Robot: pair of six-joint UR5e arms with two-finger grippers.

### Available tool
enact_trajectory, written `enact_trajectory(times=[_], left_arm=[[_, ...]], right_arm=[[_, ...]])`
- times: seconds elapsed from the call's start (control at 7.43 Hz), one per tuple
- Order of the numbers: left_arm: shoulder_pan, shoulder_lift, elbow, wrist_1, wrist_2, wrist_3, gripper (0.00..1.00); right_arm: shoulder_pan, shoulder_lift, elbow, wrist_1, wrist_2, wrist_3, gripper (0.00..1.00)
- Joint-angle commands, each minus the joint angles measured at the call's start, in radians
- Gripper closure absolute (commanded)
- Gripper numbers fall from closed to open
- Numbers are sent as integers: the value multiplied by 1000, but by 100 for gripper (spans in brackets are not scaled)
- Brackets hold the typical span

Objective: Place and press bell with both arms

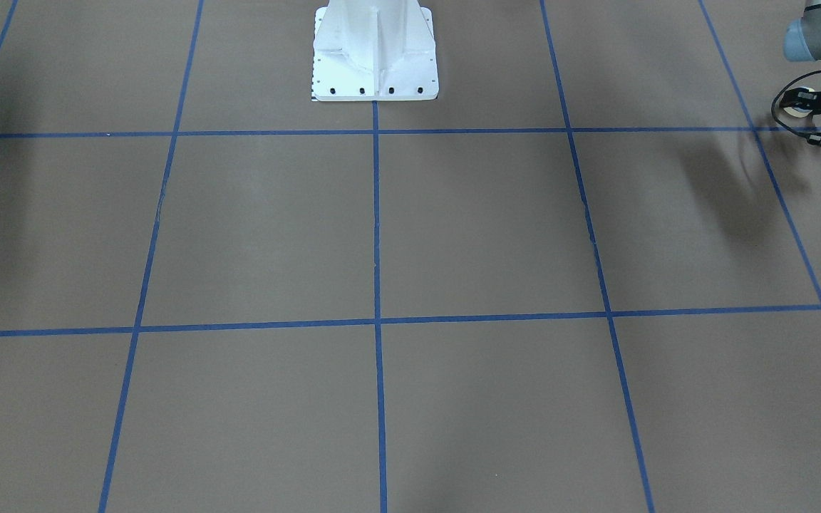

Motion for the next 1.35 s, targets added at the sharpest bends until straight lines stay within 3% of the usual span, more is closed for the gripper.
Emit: enact_trajectory(times=[0.0,0.4,0.67,0.94,1.21], left_arm=[[0,72,-112,6,5,-2,100],[-10,111,-400,166,-2,-66,100],[-7,53,-491,188,-2,-202,100],[-3,-85,-494,203,-2,-342,100],[-1,-327,-488,426,-3,-368,100]], right_arm=[[0,0,0,0,0,0,0],[0,0,0,0,0,0,0],[0,-2,0,0,0,-2,0],[0,0,2,0,0,-2,0],[0,0,6,6,2,0,0]])
